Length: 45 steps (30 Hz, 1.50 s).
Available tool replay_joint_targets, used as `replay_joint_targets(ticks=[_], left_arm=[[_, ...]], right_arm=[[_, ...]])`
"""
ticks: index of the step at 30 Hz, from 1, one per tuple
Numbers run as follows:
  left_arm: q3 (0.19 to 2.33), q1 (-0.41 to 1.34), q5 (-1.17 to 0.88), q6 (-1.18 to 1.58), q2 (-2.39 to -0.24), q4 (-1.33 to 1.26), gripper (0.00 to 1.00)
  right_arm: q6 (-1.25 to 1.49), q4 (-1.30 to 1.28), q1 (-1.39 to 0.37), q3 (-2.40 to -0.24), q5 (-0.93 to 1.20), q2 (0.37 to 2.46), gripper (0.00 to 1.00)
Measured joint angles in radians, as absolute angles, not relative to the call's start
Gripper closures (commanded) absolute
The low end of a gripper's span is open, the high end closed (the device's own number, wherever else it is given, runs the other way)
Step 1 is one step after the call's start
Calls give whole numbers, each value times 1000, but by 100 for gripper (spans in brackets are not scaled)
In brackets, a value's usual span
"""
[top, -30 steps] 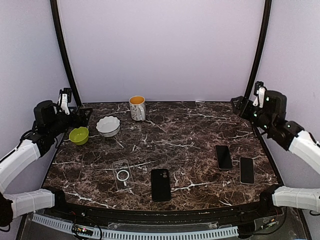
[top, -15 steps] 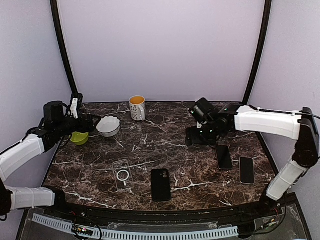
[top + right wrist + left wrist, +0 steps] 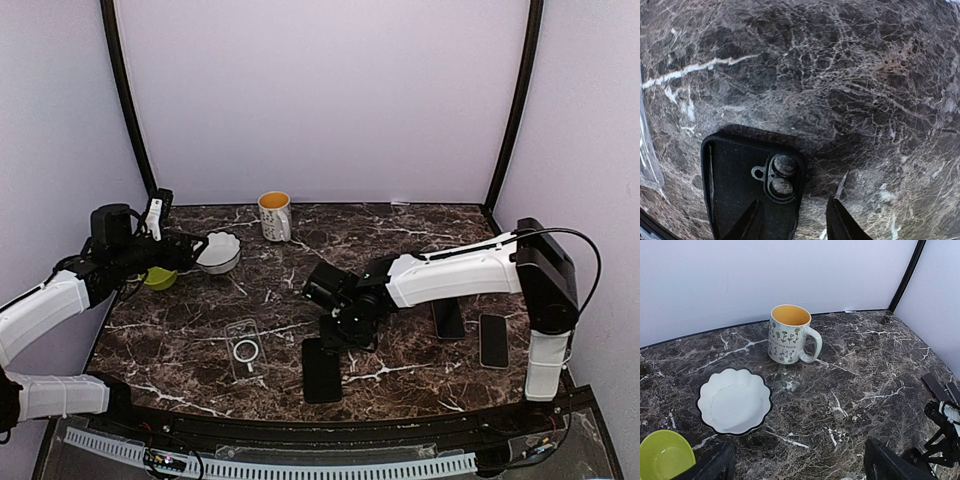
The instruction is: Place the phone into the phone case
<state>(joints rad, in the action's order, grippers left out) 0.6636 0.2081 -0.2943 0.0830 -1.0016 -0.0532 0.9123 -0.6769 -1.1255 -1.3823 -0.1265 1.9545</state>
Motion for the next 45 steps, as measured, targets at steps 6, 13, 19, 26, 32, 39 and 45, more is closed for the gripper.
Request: replay_joint_targets(ticks=[6, 13, 19, 26, 32, 39, 45], left_arm=[[657, 213, -290, 81, -1001, -52, 9], [655, 218, -284, 75, -1000, -52, 10], [655, 223, -277, 72, -999, -52, 9], [655, 233, -276, 72, -998, -52, 9], [653, 238, -274, 71, -998, -51, 9], [653, 242, -273, 70, -998, -51, 9], [652, 245, -272, 64, -998, -51, 9]], right_arm=[[941, -632, -1126, -1370, -88, 1972, 67], [960, -629, -1127, -1365, -81, 1993, 100], [982, -675, -1124, -1362, -148, 1982, 100], [995, -706, -1019, -1282, -233, 1870, 100], [960, -674, -897, -1258, -249, 1857, 100], [905, -673, -879, -1267, -252, 1902, 100], [839, -664, -861, -1294, -238, 1918, 95]])
